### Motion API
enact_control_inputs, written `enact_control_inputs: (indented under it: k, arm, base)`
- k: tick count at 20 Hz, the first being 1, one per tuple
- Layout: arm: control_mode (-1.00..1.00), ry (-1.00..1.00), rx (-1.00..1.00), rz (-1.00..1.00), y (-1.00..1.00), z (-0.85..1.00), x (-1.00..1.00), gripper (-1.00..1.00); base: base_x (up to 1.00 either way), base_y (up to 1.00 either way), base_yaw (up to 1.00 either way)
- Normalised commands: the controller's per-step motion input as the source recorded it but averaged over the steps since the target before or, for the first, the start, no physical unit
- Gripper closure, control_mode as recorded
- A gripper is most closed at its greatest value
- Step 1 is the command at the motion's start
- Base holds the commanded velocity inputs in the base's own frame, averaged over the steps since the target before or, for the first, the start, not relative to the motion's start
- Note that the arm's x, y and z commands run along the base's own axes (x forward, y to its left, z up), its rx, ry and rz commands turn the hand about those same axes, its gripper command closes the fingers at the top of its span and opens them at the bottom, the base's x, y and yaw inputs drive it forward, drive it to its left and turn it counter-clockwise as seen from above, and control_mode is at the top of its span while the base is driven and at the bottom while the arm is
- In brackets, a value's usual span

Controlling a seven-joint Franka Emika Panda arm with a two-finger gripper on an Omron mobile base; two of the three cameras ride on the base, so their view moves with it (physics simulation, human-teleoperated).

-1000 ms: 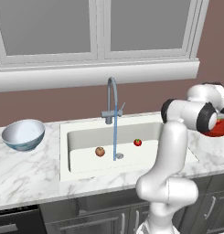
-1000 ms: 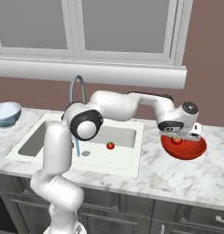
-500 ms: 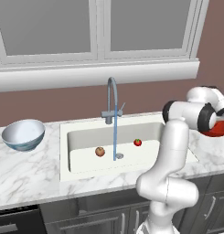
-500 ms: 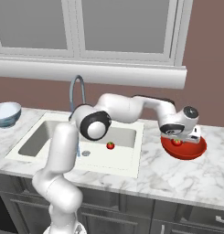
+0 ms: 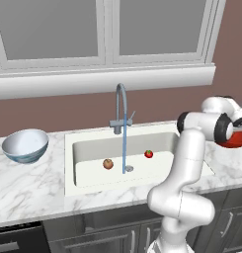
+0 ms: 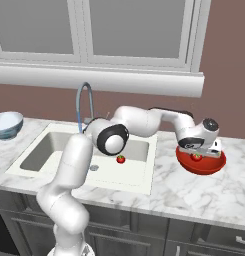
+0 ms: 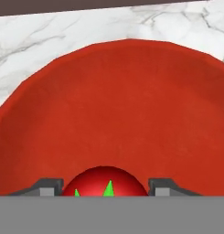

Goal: Pick the tomatos from the sink and place them in one bowl. Place the peach in the other bowl. Then turn off the sink faucet.

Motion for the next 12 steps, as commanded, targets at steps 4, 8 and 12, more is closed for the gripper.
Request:
enact_control_inputs:
  k: [4, 8, 12]
  arm:
    - [-1.0, 0.0, 0.0, 0.0, -0.36, 0.0, 0.0, -1.0]
    - [-1.0, 0.0, 0.0, 0.0, -0.07, 0.0, 0.0, -1.0]
    - [-1.0, 0.04, 0.0, 0.0, 0.0, 0.16, 0.0, -1.0]
  base:
    - [0.0, 0.0, 0.0]
    - [0.0, 0.0, 0.0]
    - [0.0, 0.0, 0.0]
